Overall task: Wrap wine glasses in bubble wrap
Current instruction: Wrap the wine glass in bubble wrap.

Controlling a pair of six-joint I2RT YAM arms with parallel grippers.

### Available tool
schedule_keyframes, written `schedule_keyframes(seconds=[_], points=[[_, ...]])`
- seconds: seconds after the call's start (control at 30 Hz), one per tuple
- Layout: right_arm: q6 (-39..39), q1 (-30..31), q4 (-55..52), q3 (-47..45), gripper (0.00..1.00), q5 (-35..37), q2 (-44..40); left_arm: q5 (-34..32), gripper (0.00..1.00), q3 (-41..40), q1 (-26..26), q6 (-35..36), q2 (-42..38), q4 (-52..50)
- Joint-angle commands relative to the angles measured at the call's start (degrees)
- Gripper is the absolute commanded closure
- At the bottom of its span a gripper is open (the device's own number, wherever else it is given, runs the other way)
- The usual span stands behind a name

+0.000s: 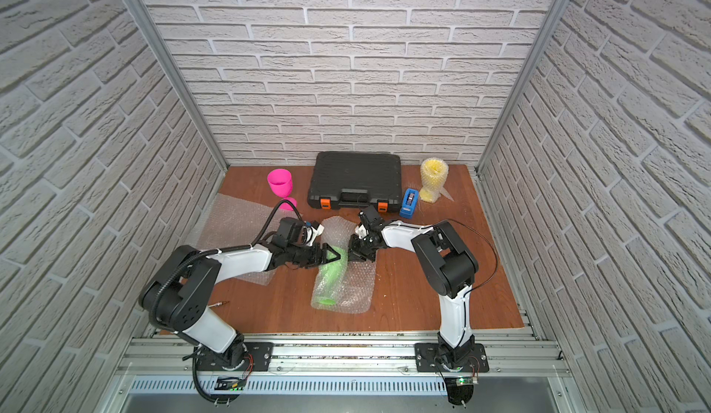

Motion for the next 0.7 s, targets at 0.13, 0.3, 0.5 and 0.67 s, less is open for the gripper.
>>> schedule_keyframes(seconds=[0.13, 0.3, 0.5, 0.67], points=[[-3.7, -0.4, -3.3, -1.2, 0.86, 0.9, -5.2, -14.2, 0.23, 8.7, -5.4, 4.9, 0.0, -18.8], [-7.8, -1.9, -13.6, -4.2, 0.81, 8.3, -13.7, -24.1, 0.23, 16.0, -9.9, 4.0, 3.7, -29.9], [-9.8, -2.2, -19.8, -10.5, 0.7, 12.9, -23.8, -33.0, 0.23, 24.3, -15.4, 2.6, 8.6, -39.7], [-7.1, -2.2, -16.0, -20.0, 0.55, 11.3, -30.8, -38.2, 0.22, 29.7, -19.1, 0.9, 12.0, -45.5]])
